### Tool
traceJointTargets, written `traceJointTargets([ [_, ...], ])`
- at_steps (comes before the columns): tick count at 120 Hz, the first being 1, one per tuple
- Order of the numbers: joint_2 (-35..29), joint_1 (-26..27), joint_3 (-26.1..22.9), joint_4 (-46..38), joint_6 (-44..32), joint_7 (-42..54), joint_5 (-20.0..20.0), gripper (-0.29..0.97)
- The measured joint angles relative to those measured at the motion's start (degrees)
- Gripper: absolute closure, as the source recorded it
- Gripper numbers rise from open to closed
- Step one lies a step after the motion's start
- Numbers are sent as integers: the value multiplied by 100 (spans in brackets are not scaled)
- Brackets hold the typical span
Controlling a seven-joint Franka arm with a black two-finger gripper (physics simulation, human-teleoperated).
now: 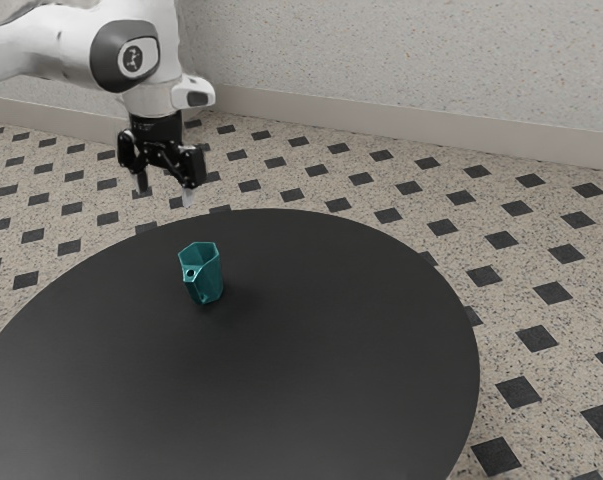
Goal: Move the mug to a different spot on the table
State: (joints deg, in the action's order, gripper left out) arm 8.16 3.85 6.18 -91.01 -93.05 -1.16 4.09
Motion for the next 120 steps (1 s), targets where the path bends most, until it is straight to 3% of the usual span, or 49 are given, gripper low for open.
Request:
traceJointTargets([
  [21, 121, -36, 148, -519, -633, 51, -58, 0],
  [29, -190, -28, 210, -1144, -993, 67, -125, 0],
  [40, -615, -140, 244, -2274, -1863, 86, -196, 0],
  [53, -674, -366, 251, -3067, -3109, 107, -291, 0],
  [69, -518, -525, 244, -3336, -4324, 128, -570, 0],
  [91, -461, -292, 205, -3639, -5172, 156, -1277, 0],
  [120, 33, -316, 215, -3653, -6155, 203, -1468, 0],
])
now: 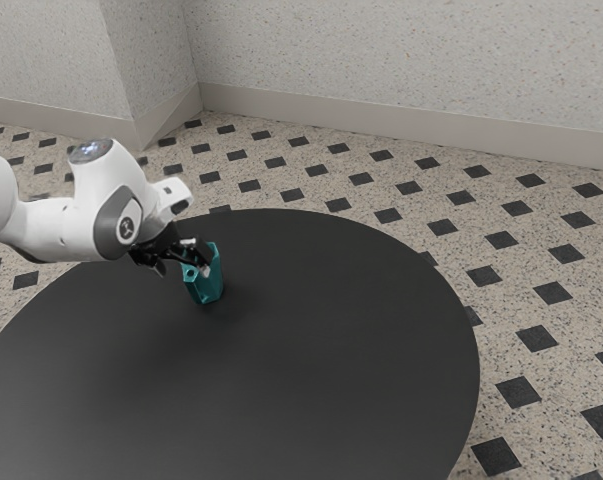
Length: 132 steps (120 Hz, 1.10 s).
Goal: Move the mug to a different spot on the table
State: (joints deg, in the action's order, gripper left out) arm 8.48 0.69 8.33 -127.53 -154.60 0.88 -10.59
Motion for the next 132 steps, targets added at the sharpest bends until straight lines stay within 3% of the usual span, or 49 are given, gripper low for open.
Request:
traceJointTargets([
  [91, 752, -172, -13, 106, -773, 109, -114, 6],
  [132, 922, -174, -60, 249, -838, 128, -540, 15],
])
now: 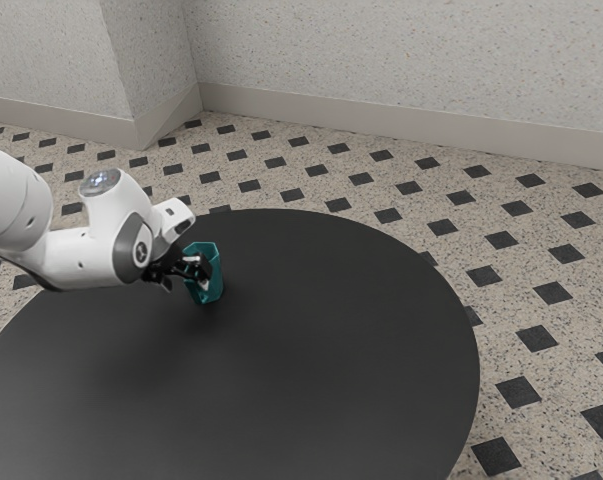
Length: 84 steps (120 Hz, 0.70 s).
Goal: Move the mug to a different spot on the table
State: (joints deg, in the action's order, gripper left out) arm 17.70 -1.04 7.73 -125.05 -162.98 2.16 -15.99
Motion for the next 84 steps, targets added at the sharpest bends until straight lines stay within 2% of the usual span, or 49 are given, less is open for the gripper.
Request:
traceJointTargets([
  [43, 66, 0, -67, 75, -11, 10, -286, 30],
  [84, 70, 6, -103, 76, -4, 14, -479, 57],
])
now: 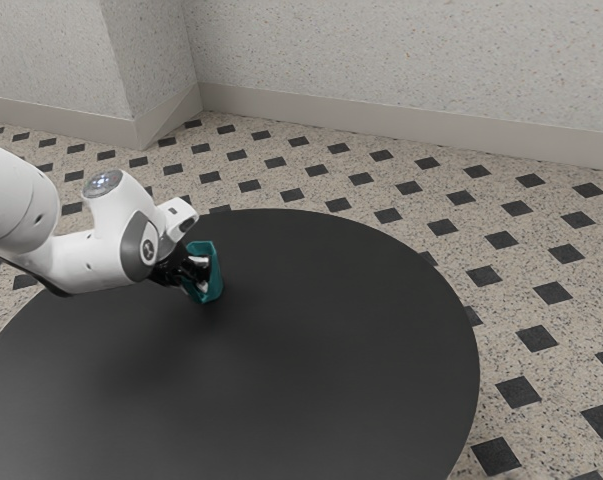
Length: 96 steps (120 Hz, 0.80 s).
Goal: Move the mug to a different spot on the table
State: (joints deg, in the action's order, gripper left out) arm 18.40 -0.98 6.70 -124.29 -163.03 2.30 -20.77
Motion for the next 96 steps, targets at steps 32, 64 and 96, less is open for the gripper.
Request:
traceJointTargets([
  [32, 23, 3, -32, 24, -2, -11, 27, 63],
  [64, -166, 8, -98, 64, -11, -21, 415, 72],
  [96, -1231, 26, -206, -887, -19, -30, 560, 74],
])
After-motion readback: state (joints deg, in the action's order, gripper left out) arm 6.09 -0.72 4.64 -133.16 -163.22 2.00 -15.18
